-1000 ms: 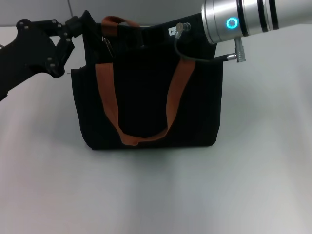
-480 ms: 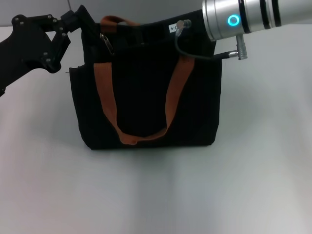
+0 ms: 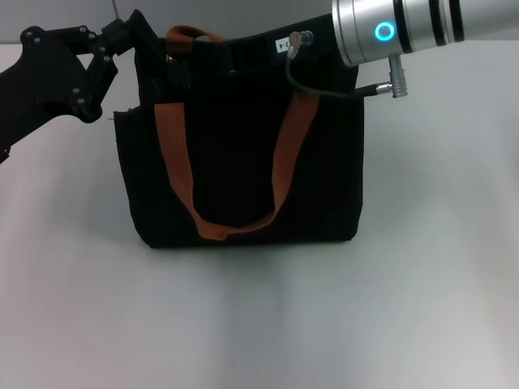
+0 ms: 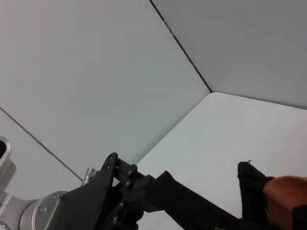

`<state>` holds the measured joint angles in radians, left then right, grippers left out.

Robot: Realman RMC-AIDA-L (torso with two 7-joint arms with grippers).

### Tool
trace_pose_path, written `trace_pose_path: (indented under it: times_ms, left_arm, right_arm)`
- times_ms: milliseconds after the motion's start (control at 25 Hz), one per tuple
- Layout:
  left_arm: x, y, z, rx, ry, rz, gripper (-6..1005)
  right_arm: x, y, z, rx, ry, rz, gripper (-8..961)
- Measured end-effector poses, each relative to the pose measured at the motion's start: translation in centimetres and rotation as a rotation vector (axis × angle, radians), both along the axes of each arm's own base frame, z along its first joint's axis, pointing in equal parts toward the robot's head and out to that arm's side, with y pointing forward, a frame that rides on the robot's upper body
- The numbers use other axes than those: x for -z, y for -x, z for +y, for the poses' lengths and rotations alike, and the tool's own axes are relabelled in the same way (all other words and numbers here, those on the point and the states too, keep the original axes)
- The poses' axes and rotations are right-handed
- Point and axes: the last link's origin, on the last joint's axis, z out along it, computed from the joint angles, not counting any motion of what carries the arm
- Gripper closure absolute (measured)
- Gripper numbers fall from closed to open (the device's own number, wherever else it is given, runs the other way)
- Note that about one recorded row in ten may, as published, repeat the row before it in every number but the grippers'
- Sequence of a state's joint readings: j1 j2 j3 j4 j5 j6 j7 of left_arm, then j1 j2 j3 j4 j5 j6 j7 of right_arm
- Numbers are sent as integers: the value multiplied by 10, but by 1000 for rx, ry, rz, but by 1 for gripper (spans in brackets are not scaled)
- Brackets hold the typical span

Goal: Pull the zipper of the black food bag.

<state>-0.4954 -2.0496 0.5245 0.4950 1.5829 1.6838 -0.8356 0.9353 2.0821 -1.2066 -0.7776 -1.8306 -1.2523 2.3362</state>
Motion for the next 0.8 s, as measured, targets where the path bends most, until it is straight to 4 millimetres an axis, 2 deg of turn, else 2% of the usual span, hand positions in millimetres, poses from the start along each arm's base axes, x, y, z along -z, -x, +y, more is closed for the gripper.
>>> trace_pose_path:
  times_ms: [240, 800]
  left_arm:
    - [1, -2, 0, 4, 3, -3, 994]
    - [2, -2, 0, 5, 5, -5, 994]
  right_arm:
    - [4, 5, -1, -13, 10, -7, 554]
    - [4, 6, -6, -12, 51, 10, 570]
